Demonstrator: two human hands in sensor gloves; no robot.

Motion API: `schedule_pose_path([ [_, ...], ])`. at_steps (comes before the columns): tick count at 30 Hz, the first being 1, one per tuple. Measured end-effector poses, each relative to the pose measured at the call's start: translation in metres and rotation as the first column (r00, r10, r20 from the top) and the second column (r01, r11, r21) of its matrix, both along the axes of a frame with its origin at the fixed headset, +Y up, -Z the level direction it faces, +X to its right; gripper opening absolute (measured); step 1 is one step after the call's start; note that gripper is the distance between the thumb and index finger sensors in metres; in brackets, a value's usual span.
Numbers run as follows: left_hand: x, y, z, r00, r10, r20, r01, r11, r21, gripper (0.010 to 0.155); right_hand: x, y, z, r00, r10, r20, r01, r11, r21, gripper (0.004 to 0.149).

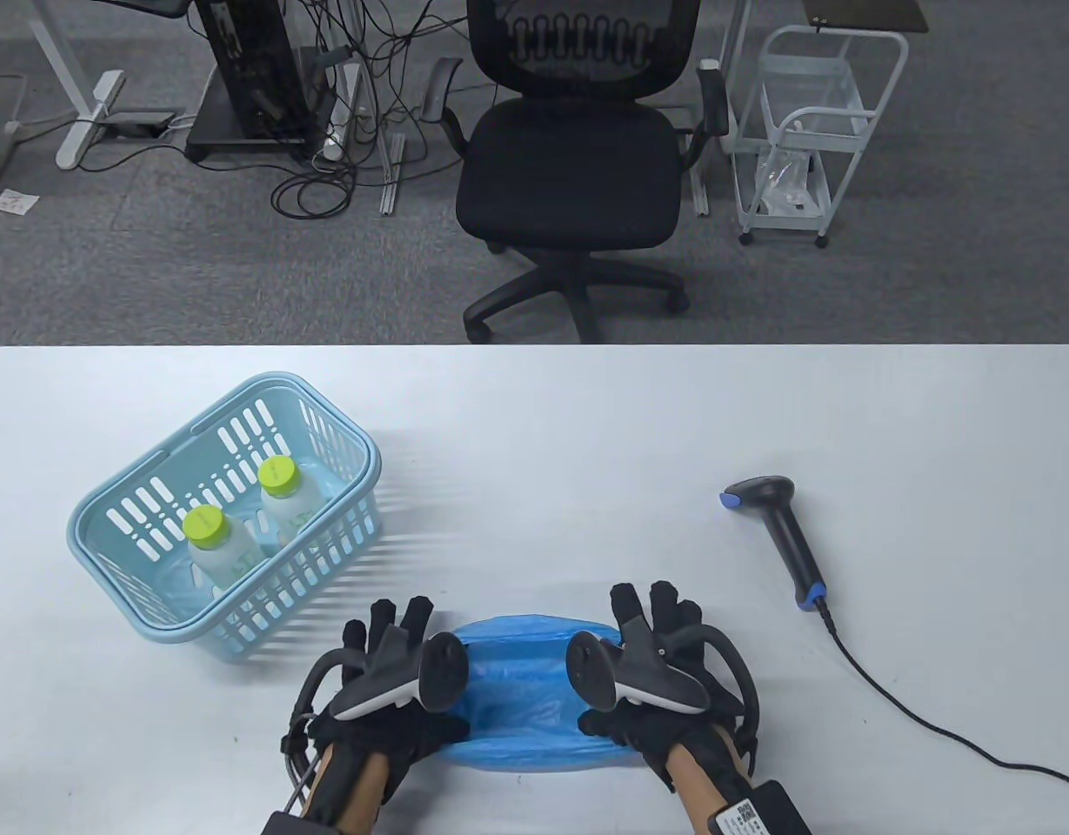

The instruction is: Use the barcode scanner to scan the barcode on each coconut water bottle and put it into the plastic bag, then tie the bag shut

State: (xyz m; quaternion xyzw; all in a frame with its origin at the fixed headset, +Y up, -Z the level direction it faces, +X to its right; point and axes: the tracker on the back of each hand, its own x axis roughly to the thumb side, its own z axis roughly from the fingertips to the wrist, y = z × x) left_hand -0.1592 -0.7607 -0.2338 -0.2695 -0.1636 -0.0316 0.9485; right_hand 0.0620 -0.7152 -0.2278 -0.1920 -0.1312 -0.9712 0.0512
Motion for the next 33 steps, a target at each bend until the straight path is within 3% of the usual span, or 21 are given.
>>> schedule_pose_path([
  [2, 0.003, -0.001, 0.0, 1.0, 0.005, 0.004, -0.005, 1.0, 0.003, 0.095, -0.009, -0.007, 0.0, 0.999, 0.039, -0.007, -0.039, 0.999, -0.003, 0.075],
  [4, 0.002, -0.004, 0.0, 1.0, -0.008, 0.003, 0.008, 1.0, -0.005, 0.096, -0.016, -0.02, -0.005, 0.989, 0.145, -0.012, -0.146, 0.988, -0.05, 0.078],
  [7, -0.007, -0.007, -0.002, 0.999, 0.03, -0.04, -0.031, 0.999, -0.034, 0.096, -0.012, -0.036, -0.013, 0.98, 0.197, 0.023, -0.191, 0.971, -0.146, 0.085],
  [11, -0.018, -0.011, -0.005, 0.996, 0.055, -0.072, -0.061, 0.995, -0.077, 0.094, 0.01, -0.039, -0.019, 0.976, 0.203, 0.083, -0.18, 0.958, -0.224, 0.094],
  [18, -0.03, -0.018, -0.008, 0.986, 0.117, -0.118, -0.131, 0.984, -0.121, 0.091, 0.031, -0.04, -0.023, 0.973, 0.176, 0.148, -0.135, 0.958, -0.253, 0.095],
  [22, -0.03, -0.006, -0.006, 0.989, 0.143, -0.042, -0.141, 0.989, 0.048, 0.082, 0.029, -0.04, -0.021, 0.977, 0.173, 0.129, -0.142, 0.965, -0.22, 0.094],
  [23, -0.031, 0.002, -0.005, 0.98, 0.198, -0.009, -0.196, 0.974, 0.118, 0.076, 0.03, -0.038, -0.021, 0.979, 0.155, 0.134, -0.125, 0.97, -0.208, 0.093],
  [26, -0.029, 0.024, 0.002, 0.929, 0.367, 0.038, -0.368, 0.91, 0.191, 0.059, 0.033, -0.035, -0.022, 0.984, 0.089, 0.154, -0.06, 0.981, -0.187, 0.085],
  [29, -0.028, 0.046, 0.015, 0.9, 0.42, 0.114, -0.435, 0.853, 0.288, 0.05, 0.036, -0.032, -0.022, 0.986, 0.022, 0.164, 0.007, 0.984, -0.177, 0.081],
  [33, -0.03, 0.058, 0.026, 0.903, 0.41, 0.13, -0.428, 0.826, 0.366, 0.063, 0.044, -0.017, -0.018, 0.981, -0.096, 0.171, 0.125, 0.978, -0.166, 0.072],
])
